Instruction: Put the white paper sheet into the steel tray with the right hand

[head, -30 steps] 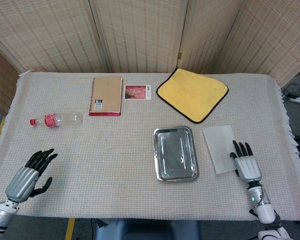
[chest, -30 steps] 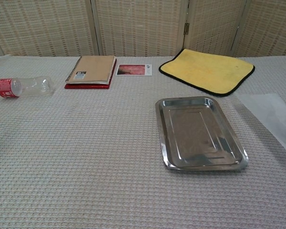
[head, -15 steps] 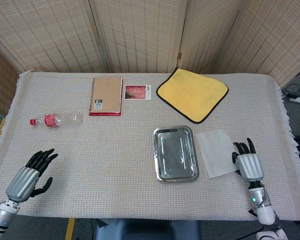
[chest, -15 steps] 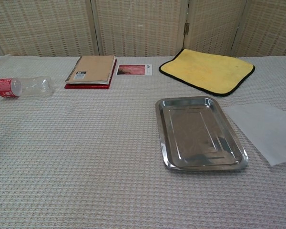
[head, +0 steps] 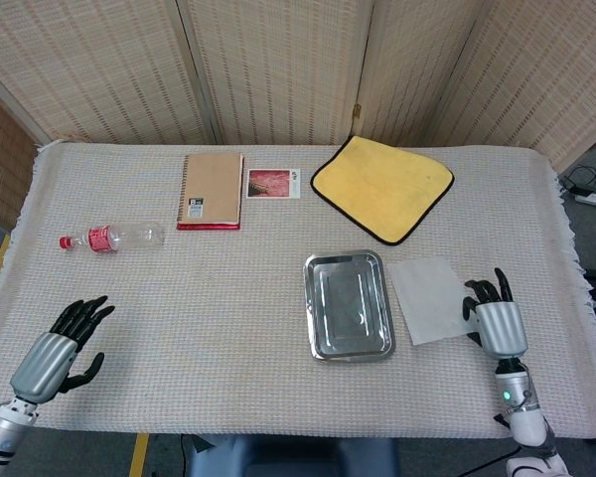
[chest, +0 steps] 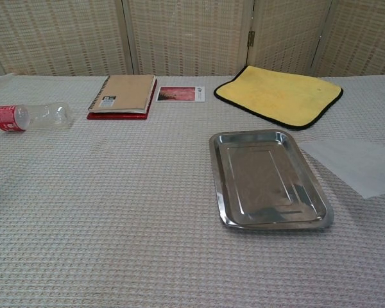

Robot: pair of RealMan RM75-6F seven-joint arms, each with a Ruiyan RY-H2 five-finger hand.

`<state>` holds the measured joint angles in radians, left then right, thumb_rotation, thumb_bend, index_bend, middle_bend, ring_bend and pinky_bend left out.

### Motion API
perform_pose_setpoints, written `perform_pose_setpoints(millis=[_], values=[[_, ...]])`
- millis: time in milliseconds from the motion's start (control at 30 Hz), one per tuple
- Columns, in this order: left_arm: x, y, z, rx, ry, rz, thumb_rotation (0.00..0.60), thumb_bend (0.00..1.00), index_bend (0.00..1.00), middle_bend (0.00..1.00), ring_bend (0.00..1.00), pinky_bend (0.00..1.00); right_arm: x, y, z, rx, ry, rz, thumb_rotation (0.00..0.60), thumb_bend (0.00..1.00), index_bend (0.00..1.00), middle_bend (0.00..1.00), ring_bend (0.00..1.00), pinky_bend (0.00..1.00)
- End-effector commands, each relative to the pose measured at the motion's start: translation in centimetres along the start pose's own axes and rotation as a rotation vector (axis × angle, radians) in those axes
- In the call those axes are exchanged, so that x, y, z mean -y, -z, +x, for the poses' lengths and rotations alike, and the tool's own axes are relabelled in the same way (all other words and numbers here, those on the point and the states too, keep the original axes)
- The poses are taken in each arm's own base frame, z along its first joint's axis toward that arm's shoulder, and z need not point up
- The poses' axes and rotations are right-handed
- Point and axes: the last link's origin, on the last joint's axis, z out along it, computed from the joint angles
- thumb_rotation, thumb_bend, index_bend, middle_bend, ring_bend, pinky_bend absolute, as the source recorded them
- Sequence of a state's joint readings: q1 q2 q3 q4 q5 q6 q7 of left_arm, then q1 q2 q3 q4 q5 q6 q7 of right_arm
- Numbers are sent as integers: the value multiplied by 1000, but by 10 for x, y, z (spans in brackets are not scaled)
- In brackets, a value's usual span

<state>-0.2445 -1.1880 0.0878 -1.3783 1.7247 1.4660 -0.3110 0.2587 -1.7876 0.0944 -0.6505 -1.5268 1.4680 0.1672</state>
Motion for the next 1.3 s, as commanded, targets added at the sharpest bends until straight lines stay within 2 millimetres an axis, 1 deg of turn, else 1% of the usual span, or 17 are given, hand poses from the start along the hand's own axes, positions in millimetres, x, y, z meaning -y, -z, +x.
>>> perform_pose_setpoints(millis=[33, 167, 267, 300, 367, 467, 567, 667, 833, 967, 1100, 1200, 1300], values=[[0, 0, 0, 1, -2, -1, 600, 580, 0, 0, 0, 0, 12, -15, 30, -222, -109, 24, 600, 458, 688, 321, 256, 0], [0, 0, -1, 5, -6, 0, 600, 580, 0, 0, 0, 0, 28, -33, 54, -356, -179, 58, 600, 461, 688, 322, 255, 0], [1, -1, -2, 11, -4, 6, 600, 580, 0, 0, 0, 0, 41, -45, 67, -414, -223, 78, 600, 461, 688, 323, 256, 0], [1, -2, -3, 12, -2, 8, 600, 580, 0, 0, 0, 0, 48, -50, 72, -430, -245, 88, 600, 462, 688, 324, 257, 0], [2, -3, -2, 12, 2, 10, 600, 580, 0, 0, 0, 0, 62, -57, 76, -446, -273, 106, 600, 461, 688, 324, 257, 0], [3, -3, -1, 8, 7, 13, 600, 580, 0, 0, 0, 0, 80, -62, 75, -442, -297, 134, 600, 462, 688, 324, 256, 0], [4, -2, 2, 1, 12, 15, 600, 580, 0, 0, 0, 0, 92, -62, 63, -398, -296, 146, 600, 461, 688, 324, 256, 0], [5, -2, 3, -1, 17, 16, 600, 580, 0, 0, 0, 0, 101, -56, 43, -321, -271, 153, 600, 461, 688, 324, 256, 0], [5, -2, 4, 2, 30, 15, 600, 580, 0, 0, 0, 0, 106, -46, 12, -247, -168, 128, 600, 462, 688, 324, 256, 0], [4, -1, 7, 0, 49, 5, 600, 580, 0, 0, 0, 0, 106, -35, -13, -167, -135, 77, 600, 461, 688, 324, 256, 0], [3, 1, 10, -5, 66, -3, 600, 580, 0, 0, 0, 0, 108, -26, -28, -114, -127, 45, 600, 461, 688, 324, 256, 0], [1, 2, 11, -3, 75, -15, 600, 580, 0, 0, 0, 0, 114, -21, -38, -73, -112, 36, 600, 461, 688, 324, 255, 0], [-1, 4, 11, 2, 80, -25, 600, 580, 0, 0, 0, 0, 120, -19, -42, -58, -103, 39, 600, 461, 688, 324, 256, 0]])
